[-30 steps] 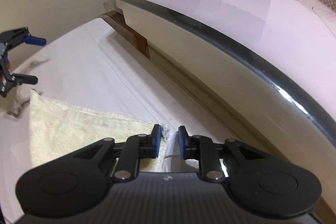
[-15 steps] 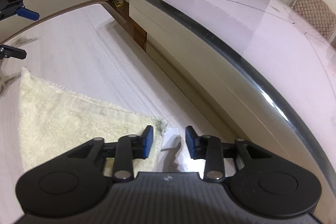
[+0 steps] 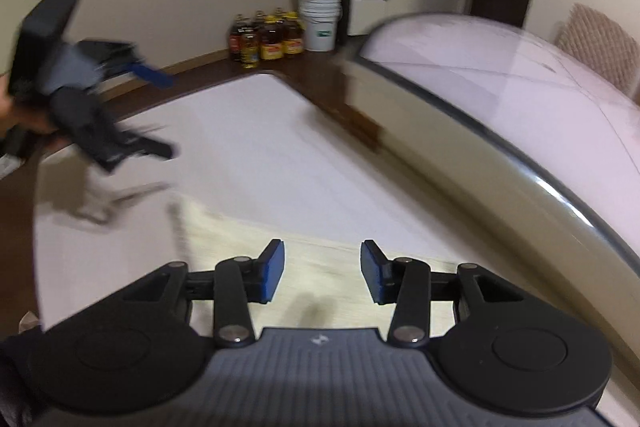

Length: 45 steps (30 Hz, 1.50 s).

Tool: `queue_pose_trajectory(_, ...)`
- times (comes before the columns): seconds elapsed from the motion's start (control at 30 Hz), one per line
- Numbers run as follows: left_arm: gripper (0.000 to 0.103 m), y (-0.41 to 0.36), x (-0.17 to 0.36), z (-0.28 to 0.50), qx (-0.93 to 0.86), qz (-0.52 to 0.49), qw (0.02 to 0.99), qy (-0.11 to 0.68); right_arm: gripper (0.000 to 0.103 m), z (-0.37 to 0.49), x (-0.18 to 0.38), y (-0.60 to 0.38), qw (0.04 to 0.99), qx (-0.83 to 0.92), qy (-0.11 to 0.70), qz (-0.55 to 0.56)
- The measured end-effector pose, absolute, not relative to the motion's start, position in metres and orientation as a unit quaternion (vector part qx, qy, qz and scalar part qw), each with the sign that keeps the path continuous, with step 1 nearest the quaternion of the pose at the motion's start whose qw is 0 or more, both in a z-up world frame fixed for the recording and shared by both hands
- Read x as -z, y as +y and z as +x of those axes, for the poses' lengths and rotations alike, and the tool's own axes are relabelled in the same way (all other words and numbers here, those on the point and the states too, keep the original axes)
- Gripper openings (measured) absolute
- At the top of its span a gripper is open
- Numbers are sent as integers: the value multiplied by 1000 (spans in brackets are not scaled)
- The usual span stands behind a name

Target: Fold towel

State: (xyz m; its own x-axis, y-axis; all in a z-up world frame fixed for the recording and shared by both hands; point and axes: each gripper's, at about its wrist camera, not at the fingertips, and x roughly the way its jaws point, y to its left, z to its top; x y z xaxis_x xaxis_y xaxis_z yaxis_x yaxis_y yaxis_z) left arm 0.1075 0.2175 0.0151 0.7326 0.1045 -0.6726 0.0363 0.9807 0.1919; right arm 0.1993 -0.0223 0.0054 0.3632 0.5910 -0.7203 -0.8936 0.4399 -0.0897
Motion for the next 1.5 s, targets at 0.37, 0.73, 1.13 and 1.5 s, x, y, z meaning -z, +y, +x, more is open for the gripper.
queue_pose_trajectory(0.37,103,232,-14,83,-11,79,933,350,34,160,21,57,775,-478,301,-283)
queue_pose_trajectory(0.73,103,244,-14,72,-6,63,940,335,28,182,50,85,755,-485,348,-271)
queue_pose_trajectory(1.13,103,245,-13,69,-4,53,943,328,16,170,58,94,786,-444,312,-299)
queue_pose_trajectory(1.5,103,249,-17,51,-19,49,942,331,9,102,43,73,712,-577,261,-304)
